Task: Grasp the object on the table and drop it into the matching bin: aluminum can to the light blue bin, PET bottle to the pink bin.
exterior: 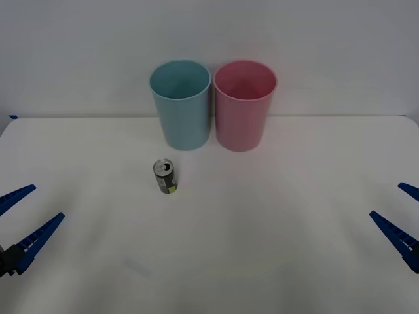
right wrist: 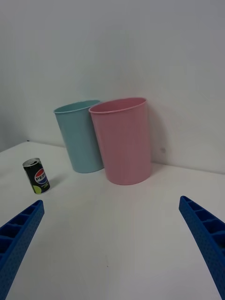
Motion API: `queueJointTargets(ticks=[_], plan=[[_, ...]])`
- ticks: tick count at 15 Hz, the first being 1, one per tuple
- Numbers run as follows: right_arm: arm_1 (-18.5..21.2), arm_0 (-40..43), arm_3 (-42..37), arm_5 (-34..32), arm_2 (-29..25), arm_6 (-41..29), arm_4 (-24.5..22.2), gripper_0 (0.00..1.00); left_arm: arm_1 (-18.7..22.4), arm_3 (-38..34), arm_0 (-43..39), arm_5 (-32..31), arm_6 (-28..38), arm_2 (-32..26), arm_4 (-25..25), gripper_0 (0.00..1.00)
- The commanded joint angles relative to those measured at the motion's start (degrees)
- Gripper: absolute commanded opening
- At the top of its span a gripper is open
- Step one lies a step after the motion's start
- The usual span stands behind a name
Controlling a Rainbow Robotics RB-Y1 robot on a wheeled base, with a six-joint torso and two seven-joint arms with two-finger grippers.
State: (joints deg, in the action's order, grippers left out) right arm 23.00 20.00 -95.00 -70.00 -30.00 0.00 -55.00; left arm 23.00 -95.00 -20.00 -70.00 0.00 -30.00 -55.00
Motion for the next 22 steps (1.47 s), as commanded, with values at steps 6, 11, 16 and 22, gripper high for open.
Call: queueJointTargets(ticks=[6, 11, 16, 22], plan=[[0.0, 0.0, 0.0, 0.0, 0.0, 0.0, 0.0, 1.0, -1.2, -0.71, -0.39, 1.54, -0.35, 0.64, 0.6, 1.0], [0.0, 0.0, 0.0, 0.0, 0.0, 0.0, 0.0, 1.0, -1.2, -0.62, -0.74, 3.56, -1.23, 1.87, -2.48, 1.0], [0.0, 0.0, 0.0, 0.0, 0.0, 0.0, 0.0, 1.0, -1.2, -0.62, -1.36, 8.66, -1.67, 5.74, -5.2, 1.0], [0.0, 0.0, 0.0, 0.0, 0.0, 0.0, 0.0, 1.0, -1.99, -0.54, -1.8, 13.66, -2.99, 11.01, -5.29, 1.0]])
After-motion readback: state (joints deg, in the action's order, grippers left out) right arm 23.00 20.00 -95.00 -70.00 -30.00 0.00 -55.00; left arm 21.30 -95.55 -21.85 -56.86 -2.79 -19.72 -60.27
